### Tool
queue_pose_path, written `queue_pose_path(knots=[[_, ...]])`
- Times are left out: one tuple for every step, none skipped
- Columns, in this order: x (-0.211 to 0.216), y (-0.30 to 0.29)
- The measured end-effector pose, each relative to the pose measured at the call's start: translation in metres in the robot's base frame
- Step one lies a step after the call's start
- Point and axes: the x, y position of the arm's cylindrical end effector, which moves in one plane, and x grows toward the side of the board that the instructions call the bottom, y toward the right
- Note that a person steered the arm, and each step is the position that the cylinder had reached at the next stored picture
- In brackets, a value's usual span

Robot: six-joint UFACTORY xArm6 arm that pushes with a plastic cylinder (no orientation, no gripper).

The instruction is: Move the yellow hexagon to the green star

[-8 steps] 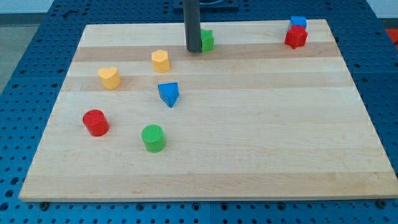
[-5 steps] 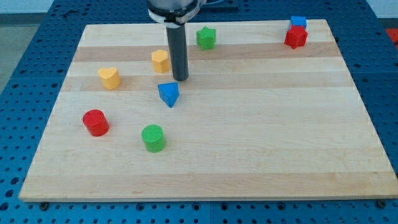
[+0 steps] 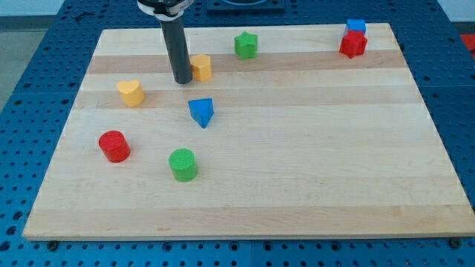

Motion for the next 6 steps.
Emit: queue_pose_path(knots=[[0.0,0.0],[-0.023,0.027],[-0.028,0.032],[-0.028,0.032],[-0.044,0.049],[-0.051,0.055]])
